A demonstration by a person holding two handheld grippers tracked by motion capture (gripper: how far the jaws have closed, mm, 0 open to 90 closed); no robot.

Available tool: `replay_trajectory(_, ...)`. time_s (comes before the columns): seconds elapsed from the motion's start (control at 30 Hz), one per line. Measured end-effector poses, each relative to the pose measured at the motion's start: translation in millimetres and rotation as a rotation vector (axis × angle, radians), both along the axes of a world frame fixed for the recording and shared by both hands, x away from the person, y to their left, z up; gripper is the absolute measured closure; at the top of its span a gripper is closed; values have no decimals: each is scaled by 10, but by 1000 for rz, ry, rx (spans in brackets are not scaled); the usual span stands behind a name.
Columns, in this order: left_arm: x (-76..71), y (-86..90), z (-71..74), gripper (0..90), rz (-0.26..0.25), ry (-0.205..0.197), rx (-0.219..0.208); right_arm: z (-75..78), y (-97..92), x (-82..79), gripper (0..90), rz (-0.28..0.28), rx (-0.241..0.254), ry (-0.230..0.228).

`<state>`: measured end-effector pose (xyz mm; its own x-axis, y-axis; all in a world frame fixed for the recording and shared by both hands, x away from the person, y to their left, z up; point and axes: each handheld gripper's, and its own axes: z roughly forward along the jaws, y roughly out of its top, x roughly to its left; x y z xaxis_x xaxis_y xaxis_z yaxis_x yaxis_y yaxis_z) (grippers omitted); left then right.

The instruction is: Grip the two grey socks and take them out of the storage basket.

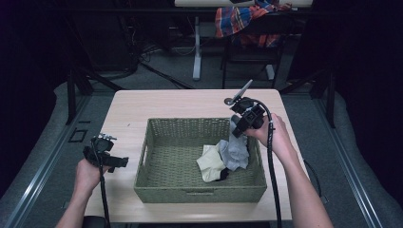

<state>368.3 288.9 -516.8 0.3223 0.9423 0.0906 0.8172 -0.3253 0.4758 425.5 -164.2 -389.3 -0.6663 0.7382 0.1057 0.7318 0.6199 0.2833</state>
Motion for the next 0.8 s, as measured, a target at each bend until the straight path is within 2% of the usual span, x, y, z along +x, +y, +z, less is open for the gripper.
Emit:
replay_trajectory(0.2,-4,-6,2,2,-5,-2,0,64,-4,-14,794,0,27,-22)
replay_trajectory(0.27,-4,-5,-3,2,-2,-4,1,74,-15,-13,794,7,22,-28)
replay_trajectory(0.47,4,-7,-6,2,-6,0,2,143,-90,-28,795,-14,45,-39)
replay_trajectory(0.5,6,-9,-8,2,-6,1,2,165,-122,-35,794,-20,60,-48)
replay_trajectory(0.8,3,-15,-7,2,-5,1,2,285,-265,-79,795,-52,83,-75)
